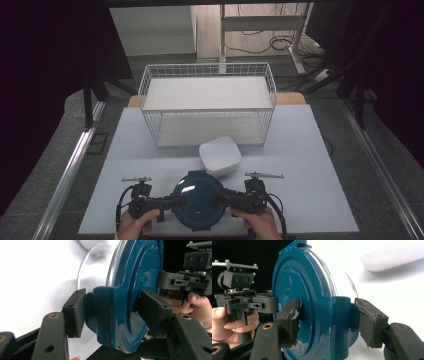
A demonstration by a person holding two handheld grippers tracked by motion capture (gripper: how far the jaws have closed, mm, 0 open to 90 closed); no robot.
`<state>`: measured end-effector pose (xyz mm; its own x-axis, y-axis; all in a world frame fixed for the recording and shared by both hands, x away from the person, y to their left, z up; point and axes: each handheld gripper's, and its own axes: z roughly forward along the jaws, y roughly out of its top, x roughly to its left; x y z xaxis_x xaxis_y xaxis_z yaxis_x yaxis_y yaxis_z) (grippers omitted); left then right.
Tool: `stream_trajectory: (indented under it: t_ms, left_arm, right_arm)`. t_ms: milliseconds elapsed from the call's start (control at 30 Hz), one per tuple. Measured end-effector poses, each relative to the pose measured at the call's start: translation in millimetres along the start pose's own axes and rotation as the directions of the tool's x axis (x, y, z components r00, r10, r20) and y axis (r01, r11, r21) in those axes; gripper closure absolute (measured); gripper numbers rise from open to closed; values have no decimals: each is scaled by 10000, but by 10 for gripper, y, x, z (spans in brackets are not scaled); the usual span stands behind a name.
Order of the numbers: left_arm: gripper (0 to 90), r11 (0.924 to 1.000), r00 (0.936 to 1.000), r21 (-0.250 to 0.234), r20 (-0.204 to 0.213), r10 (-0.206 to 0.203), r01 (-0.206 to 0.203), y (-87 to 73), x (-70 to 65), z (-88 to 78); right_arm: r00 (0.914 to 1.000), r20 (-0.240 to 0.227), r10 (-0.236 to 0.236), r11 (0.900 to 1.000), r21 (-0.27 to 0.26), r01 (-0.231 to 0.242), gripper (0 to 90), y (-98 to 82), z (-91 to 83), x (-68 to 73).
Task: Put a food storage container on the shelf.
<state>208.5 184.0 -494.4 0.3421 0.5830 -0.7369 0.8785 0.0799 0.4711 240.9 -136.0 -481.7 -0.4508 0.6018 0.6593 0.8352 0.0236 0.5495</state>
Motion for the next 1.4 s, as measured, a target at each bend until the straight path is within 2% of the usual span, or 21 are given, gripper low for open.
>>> stream_trajectory:
  t_ms: [133, 333, 600, 633, 933, 1067, 1400]
  left_arm:
    - [409, 9999, 9999, -92, -45, 143, -144, 15, -50, -24]
    - [411, 9989, 9992, -248, -66, 384, -385, 122, -138, -53]
    - [412, 9959, 9969, -440, -90, 785, -788, 373, -272, -154]
    - [413, 9937, 9952, -548, -151, 966, -973, 440, -323, -183]
    - [414, 9890, 9917, -735, -140, 1277, -1284, 693, -479, -270]
    - [416, 9880, 9911, -785, -147, 1326, -1333, 810, -540, -297]
    - [417, 9799, 9848, -985, -133, 1732, -1737, 1113, -704, -375]
  right_arm:
    - [9999, -48, -119, 9999, -54, 119, 392, 17, -30, 27]
    - [9990, -106, -426, 9989, -189, 424, 393, 130, -90, 68]
    - [9954, -170, -945, 9942, -530, 934, 394, 407, -174, 199]
    - [9948, -199, -994, 9936, -563, 982, 394, 443, -185, 211]
    - [9893, -208, -1444, 9858, -896, 1420, 395, 745, -303, 349]
    - [9881, -257, -1514, 9844, -950, 1484, 396, 872, -341, 378]
    - [9847, -270, -1720, 9781, -1233, 1674, 401, 1143, -447, 478]
